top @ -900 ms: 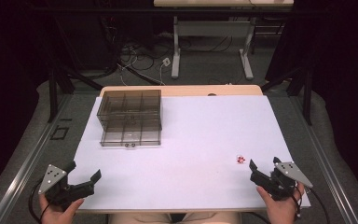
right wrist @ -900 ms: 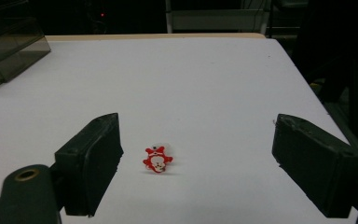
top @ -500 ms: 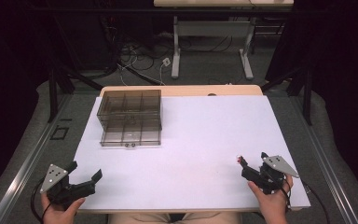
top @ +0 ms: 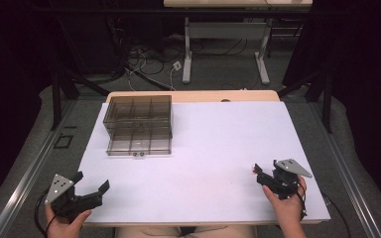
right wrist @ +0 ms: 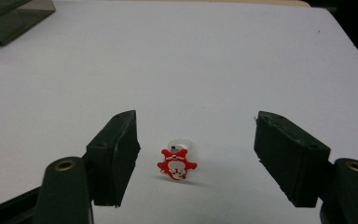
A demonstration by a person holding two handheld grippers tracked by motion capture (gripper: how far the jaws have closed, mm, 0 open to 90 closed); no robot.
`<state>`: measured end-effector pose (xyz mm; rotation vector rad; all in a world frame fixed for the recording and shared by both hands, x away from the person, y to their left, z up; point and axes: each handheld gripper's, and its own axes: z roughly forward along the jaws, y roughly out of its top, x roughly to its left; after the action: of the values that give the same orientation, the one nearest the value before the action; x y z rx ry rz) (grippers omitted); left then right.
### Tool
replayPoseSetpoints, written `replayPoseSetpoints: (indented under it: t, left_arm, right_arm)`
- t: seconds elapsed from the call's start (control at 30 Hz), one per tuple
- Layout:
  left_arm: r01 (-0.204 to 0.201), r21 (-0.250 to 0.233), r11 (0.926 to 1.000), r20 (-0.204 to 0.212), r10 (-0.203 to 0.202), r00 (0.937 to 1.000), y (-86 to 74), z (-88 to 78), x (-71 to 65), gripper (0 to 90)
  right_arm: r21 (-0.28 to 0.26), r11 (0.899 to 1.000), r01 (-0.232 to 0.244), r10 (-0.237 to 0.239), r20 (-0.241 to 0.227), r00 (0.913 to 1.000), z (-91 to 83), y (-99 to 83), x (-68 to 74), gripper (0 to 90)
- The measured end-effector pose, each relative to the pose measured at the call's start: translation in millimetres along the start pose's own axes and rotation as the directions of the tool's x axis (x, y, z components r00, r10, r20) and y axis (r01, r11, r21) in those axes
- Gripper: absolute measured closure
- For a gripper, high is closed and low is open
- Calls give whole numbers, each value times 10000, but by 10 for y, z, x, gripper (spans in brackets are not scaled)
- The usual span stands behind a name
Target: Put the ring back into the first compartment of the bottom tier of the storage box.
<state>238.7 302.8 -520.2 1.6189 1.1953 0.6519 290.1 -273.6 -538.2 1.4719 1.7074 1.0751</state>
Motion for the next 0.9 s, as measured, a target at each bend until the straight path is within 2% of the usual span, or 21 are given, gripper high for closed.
replayPoseSetpoints:
  t: [0.1, 0.13, 0.2, 0.43, 0.47, 0.5, 0.67, 0.9]
  left_arm:
    - [15, 18, 10000, 0, -15, 10000, -3, -5, 2, 6]
    - [51, 23, 10000, -7, -51, 10000, -5, -7, 1, 6]
    - [49, 47, 10000, -17, -49, 10000, -8, -12, 8, 6]
    - [101, 143, 9998, -89, -100, 9999, -23, -9, 10, 6]
    - [78, 154, 9999, -99, -76, 9999, -23, -9, 9, 7]
    - [64, 178, 9998, -89, -62, 9999, -24, -11, 8, 7]
    - [69, 187, 9998, -87, -68, 9999, -26, -17, 12, 9]
    - [16, 249, 9997, -97, -14, 10000, -28, -12, 17, 11]
  right_arm:
    - [227, 9997, -103, 104, -37, 9999, 25, 10, -16, 299]
    - [280, 9992, -285, 287, -50, 9996, 42, 14, -12, 301]
    - [378, 9989, -260, 260, 9, 9997, 75, 22, -24, 310]
    - [957, 9930, -690, 687, 57, 9976, 162, 45, -30, 334]
    - [1019, 9930, -594, 587, 105, 9982, 173, 48, -40, 336]
    - [1047, 9918, -728, 721, 104, 9973, 185, 50, -30, 337]
    - [1159, 9902, -781, 777, 80, 9969, 229, 64, -12, 339]
    - [1373, 9886, -614, 604, 113, 9981, 295, 72, 29, 355]
